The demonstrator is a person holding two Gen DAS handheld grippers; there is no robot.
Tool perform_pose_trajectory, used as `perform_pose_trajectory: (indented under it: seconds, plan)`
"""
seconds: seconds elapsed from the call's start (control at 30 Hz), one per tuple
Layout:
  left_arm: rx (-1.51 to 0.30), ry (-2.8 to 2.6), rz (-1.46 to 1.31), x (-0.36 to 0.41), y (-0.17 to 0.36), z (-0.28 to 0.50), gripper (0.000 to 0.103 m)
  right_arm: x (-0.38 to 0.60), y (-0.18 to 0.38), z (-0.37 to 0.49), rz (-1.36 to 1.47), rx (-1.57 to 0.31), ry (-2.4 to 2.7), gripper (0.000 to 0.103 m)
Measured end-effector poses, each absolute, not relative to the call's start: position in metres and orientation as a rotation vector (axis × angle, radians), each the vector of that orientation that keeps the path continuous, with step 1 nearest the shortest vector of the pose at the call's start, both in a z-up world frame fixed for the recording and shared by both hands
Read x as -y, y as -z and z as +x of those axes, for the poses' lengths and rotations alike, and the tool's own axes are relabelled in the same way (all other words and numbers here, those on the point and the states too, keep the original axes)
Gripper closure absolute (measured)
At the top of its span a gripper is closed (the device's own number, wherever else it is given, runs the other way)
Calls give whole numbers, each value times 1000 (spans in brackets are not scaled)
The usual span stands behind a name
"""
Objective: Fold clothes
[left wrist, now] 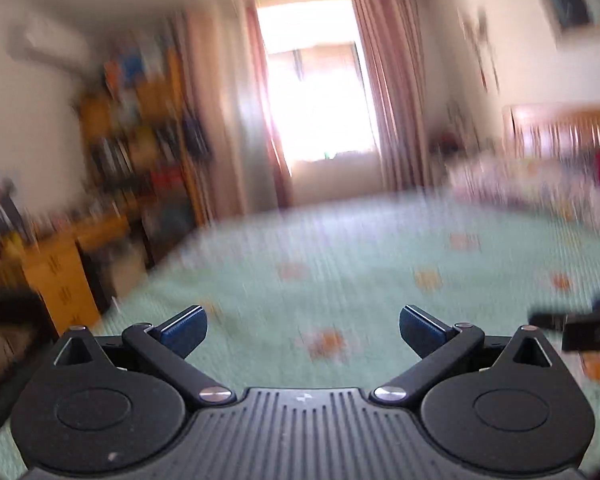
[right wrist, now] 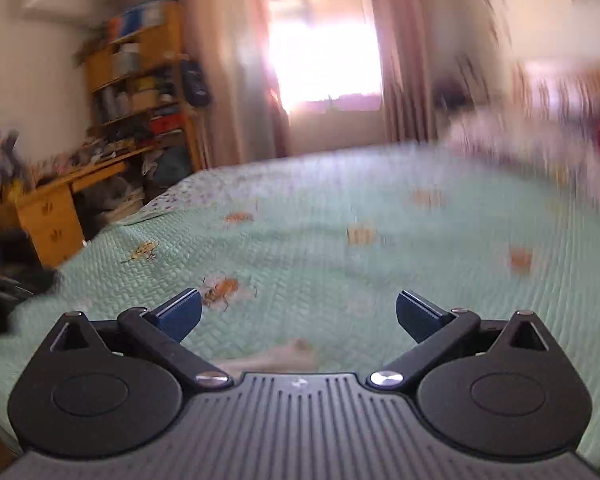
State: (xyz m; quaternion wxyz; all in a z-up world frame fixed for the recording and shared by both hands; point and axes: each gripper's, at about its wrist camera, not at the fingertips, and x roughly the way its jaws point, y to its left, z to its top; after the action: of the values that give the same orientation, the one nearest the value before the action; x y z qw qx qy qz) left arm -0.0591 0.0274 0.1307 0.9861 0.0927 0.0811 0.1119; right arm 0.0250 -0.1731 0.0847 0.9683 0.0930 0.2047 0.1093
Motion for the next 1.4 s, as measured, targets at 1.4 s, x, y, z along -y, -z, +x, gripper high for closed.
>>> perform_pose_trajectory:
  seconds: [1.4]
  plan:
    - [-1032, 457, -938, -184, 99, 118, 1, 183, 75, 173, 756, -1154, -804, 0]
